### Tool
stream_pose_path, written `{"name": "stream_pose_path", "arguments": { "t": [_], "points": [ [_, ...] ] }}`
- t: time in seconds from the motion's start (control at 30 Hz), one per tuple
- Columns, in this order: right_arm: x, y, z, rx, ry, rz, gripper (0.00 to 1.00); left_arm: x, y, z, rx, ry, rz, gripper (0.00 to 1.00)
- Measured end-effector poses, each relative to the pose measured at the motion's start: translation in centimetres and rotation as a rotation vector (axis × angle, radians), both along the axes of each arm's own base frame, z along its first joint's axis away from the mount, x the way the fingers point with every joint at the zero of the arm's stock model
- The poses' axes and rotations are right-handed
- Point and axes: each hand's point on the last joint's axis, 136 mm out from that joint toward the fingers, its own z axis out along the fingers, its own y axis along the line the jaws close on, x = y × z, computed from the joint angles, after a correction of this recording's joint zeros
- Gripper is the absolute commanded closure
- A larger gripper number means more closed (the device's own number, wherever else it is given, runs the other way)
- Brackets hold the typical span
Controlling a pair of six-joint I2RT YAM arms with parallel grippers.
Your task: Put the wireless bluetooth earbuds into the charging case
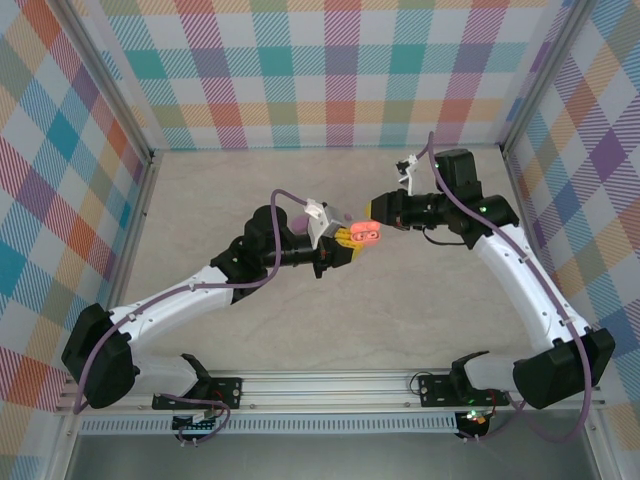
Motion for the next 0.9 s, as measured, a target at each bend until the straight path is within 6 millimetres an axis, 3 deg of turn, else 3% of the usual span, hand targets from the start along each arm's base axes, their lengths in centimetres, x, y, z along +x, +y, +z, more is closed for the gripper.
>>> {"name": "stream_pose_path", "arguments": {
  "t": [0.43,0.57,0.73,0.9],
  "points": [
    [-1.7,0.5,1.3,0.054,-0.014,0.063,0.75,0.9,0.3,0.3,-0.010,-0.012,0.058,1.00],
    [-1.8,0.3,1.5,0.050,-0.021,0.056,0.64,1.0,0.4,0.3,-0.011,-0.010,0.064,1.00],
    [-2.0,-0.3,1.6,0.034,-0.033,0.015,0.43,1.4,0.5,0.5,-0.020,-0.003,0.089,1.00],
    [-2.5,-0.8,0.2,0.043,-0.037,-0.015,0.35,1.5,0.9,-0.1,-0.025,0.028,0.116,1.00]
  ]
}}
